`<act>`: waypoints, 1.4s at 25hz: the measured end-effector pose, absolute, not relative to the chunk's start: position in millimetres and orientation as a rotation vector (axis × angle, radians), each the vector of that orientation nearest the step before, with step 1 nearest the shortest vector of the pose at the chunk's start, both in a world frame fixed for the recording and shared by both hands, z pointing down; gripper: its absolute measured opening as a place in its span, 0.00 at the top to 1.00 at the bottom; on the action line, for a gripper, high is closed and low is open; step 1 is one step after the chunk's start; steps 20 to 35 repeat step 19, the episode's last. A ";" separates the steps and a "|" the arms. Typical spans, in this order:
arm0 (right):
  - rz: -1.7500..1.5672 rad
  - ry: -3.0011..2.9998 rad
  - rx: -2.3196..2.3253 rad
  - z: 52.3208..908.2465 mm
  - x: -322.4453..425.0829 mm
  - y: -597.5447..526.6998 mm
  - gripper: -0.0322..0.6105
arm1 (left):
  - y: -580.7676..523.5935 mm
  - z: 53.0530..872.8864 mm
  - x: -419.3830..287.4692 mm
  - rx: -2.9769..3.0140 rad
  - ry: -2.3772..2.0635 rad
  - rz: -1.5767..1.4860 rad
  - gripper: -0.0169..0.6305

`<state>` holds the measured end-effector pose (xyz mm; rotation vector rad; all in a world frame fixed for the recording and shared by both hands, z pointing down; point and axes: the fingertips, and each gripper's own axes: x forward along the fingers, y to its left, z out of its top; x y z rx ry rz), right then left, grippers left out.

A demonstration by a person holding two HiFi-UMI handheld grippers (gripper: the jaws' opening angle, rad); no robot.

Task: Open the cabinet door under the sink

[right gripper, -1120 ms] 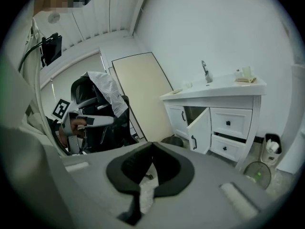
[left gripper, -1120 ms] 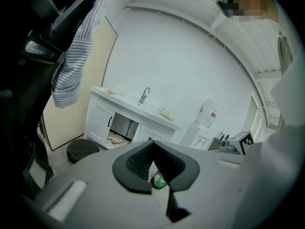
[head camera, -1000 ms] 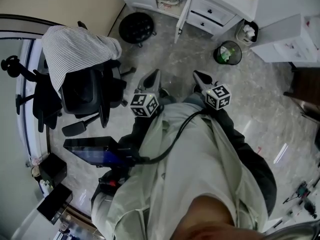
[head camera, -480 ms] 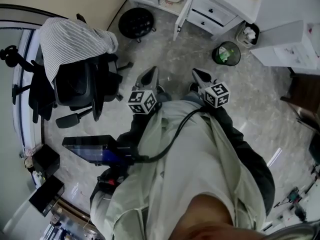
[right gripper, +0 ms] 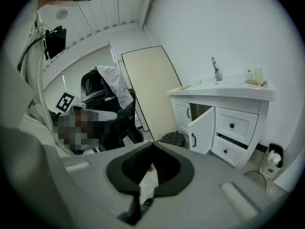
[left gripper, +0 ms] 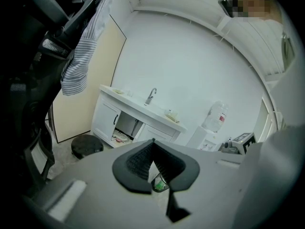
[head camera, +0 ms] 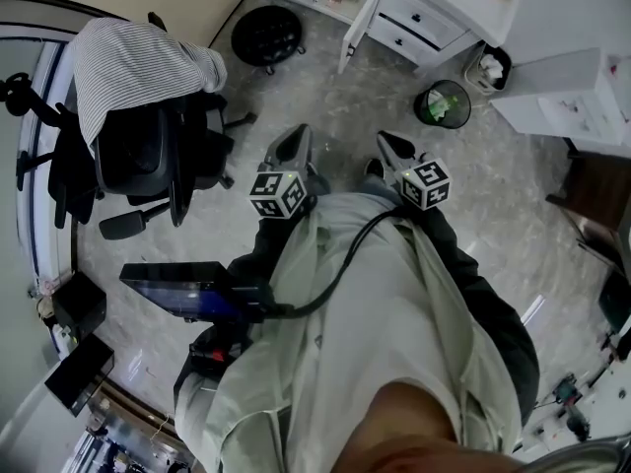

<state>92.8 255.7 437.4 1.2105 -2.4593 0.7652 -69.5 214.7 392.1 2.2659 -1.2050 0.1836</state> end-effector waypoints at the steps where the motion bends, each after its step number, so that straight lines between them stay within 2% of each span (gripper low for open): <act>1: 0.762 -2.460 1.211 437.3 93.9 256.0 0.95 | 215.3 392.2 -68.7 2.266 -1.206 0.182 0.96; 35: 0.767 -2.454 1.247 440.1 105.8 260.5 0.95 | 219.1 396.1 -59.9 2.274 -1.191 0.187 0.96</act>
